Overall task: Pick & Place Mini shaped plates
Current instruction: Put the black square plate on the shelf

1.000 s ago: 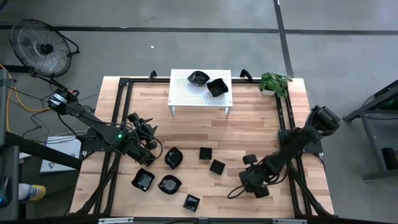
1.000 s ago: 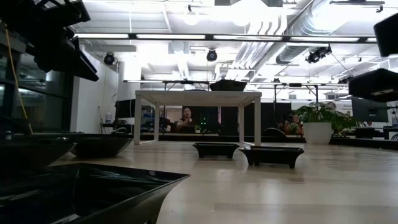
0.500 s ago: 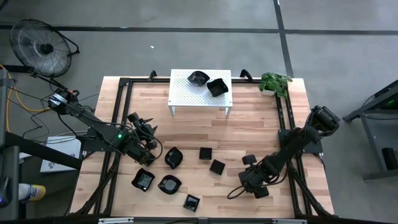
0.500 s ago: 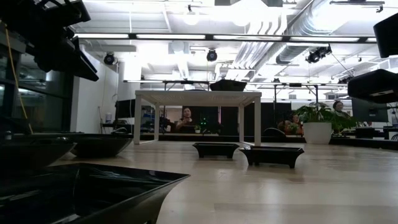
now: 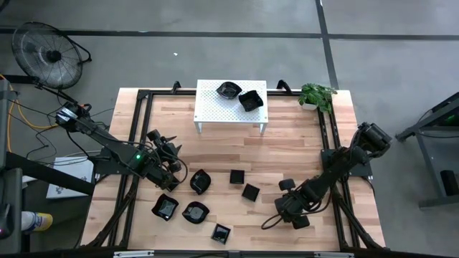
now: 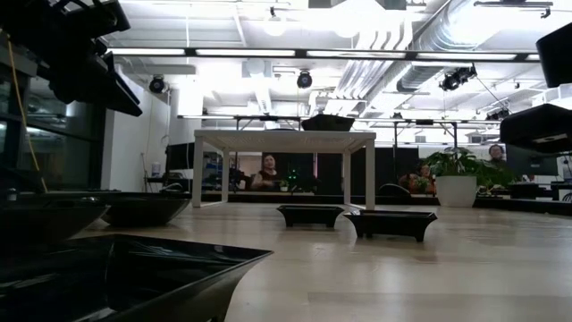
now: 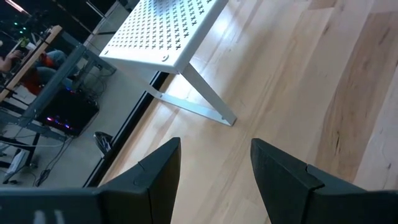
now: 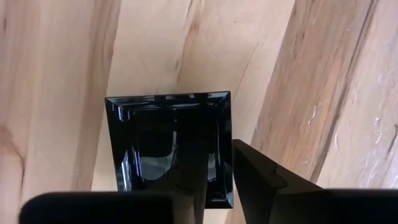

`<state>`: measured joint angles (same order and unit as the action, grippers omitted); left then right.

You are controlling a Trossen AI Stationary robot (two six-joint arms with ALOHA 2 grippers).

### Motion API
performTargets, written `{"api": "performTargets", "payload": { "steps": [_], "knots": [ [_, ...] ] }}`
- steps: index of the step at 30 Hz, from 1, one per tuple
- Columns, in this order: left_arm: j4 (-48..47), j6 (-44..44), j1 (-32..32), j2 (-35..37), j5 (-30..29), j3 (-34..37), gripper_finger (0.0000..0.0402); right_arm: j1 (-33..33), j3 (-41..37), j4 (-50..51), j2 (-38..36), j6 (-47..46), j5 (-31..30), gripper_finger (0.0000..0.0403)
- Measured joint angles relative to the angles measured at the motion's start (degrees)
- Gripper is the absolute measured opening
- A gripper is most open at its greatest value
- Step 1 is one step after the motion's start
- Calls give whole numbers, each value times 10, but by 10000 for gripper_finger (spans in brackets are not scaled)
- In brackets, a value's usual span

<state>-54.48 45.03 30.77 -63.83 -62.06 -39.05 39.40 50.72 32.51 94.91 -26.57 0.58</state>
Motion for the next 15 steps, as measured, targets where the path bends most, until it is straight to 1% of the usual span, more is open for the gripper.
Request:
{"api": "performTargets", "payload": {
  "steps": [7,12,15],
  "knots": [
    [0,0,0,0,0,0,189,0,0,-1,-1,0,2,8],
    [0,0,0,0,0,0,189,0,1,-2,-1,-2,2,10],
    [0,0,0,0,0,0,189,-2,1,-3,-1,-4,6,3]
  ]
}}
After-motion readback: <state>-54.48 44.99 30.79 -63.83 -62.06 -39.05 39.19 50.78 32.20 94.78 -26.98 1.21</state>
